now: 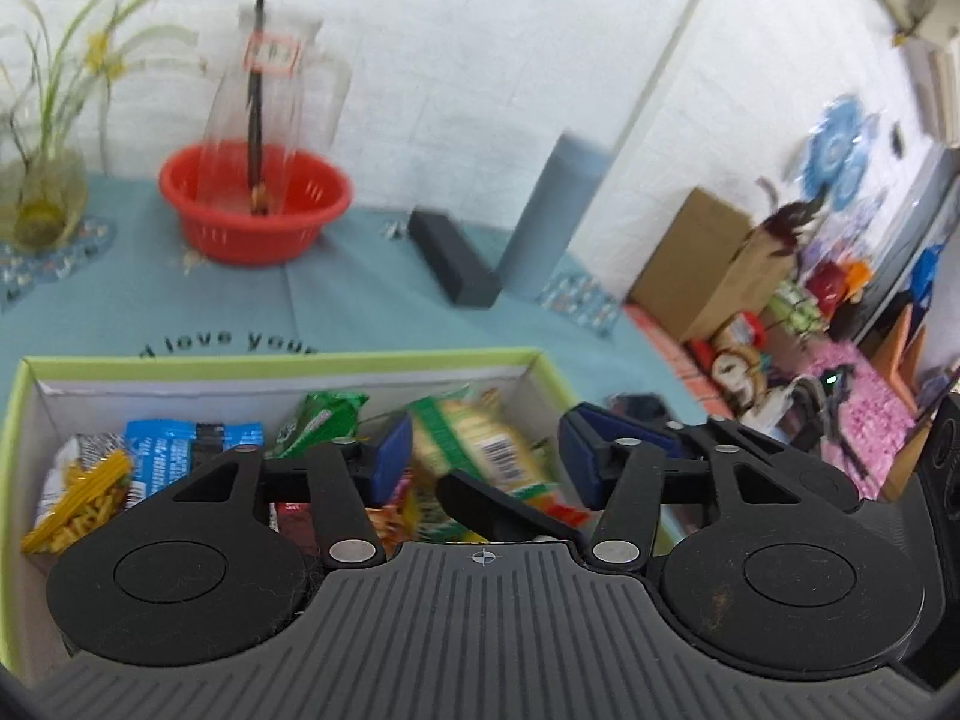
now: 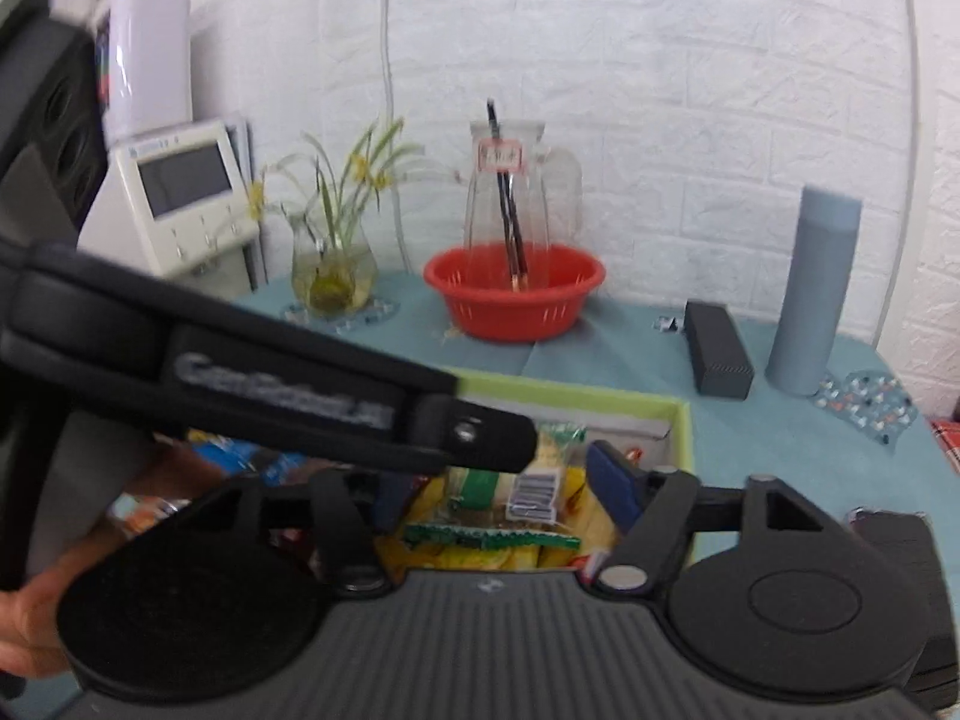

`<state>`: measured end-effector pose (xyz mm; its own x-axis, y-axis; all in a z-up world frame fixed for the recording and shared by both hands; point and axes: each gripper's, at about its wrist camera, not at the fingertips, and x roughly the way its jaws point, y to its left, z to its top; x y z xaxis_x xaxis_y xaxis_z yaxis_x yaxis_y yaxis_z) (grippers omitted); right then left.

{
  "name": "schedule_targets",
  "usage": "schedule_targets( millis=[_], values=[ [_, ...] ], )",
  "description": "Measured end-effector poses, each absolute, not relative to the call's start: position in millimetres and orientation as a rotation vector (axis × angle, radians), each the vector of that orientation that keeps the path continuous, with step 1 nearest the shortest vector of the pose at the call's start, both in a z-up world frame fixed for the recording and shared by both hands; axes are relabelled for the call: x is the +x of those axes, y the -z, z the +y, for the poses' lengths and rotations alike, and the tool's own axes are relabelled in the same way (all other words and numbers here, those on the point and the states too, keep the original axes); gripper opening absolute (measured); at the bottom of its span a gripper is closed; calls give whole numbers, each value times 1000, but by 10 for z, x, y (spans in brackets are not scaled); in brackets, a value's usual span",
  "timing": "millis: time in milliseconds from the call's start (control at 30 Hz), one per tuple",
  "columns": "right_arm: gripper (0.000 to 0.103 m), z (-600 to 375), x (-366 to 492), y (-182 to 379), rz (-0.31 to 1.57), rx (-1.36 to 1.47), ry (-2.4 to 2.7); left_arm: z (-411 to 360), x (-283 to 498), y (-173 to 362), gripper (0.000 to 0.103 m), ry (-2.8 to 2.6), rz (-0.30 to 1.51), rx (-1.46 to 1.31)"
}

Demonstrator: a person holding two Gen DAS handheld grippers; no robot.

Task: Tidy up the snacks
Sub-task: 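Carry the cake pack over the green box and open the left gripper, then grasp the red-and-yellow peanut bag with the left gripper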

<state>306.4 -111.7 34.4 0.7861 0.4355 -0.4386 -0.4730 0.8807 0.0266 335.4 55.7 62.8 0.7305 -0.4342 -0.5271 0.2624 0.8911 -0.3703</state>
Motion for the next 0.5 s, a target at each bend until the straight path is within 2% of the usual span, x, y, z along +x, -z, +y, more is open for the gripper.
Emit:
schedule_targets(
  millis=[33, 100, 200, 367, 500],
  values=[
    [87, -1198, 2909, -414, 422, -89, -478, 558, 3201, -725, 48, 399, 614, -272],
    [92, -1374, 2616, -495, 380, -96, -450, 540, 2907, -841, 51, 424, 570, -261],
    [93, -1618, 2134, -454, 389, -95, -411, 487, 2532, -838, 54, 474, 567, -277],
    [93, -1903, 1501, -30, 496, -88, -304, 257, 1997, -451, 56, 543, 681, -334],
    [93, -1945, 1365, 211, 554, -51, -313, 3, 1821, -108, 54, 578, 814, -396]
  ],
)
